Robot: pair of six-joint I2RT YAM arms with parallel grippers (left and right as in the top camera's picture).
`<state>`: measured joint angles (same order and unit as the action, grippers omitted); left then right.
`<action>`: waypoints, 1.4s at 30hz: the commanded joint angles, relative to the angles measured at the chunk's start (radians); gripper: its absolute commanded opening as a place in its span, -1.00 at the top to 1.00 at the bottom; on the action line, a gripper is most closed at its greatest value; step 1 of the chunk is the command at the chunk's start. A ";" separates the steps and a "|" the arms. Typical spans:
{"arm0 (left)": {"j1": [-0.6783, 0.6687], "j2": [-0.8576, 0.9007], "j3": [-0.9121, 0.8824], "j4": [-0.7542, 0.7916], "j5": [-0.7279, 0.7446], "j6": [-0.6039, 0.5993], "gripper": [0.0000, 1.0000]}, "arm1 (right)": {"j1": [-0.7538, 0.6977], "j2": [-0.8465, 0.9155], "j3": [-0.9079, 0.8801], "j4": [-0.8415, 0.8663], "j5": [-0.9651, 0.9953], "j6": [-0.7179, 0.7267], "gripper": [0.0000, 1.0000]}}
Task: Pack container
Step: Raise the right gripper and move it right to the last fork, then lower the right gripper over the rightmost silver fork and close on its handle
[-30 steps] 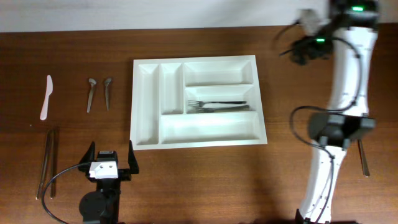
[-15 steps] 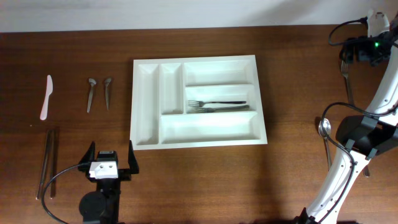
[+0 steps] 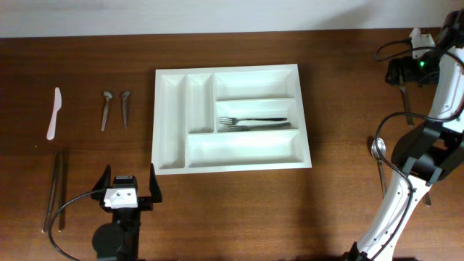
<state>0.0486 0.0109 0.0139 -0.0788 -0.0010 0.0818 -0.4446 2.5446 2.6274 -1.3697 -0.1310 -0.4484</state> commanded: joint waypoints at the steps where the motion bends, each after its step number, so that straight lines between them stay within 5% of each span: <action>1: 0.006 -0.005 -0.005 -0.003 0.001 -0.010 -0.98 | -0.002 -0.019 -0.061 0.044 0.042 -0.022 -0.97; 42: 0.006 -0.005 -0.005 -0.003 0.001 -0.010 -0.98 | -0.075 0.066 -0.103 0.137 0.032 0.005 -0.98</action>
<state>0.0486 0.0109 0.0139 -0.0788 -0.0010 0.0818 -0.5266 2.5828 2.5317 -1.2350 -0.0875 -0.4477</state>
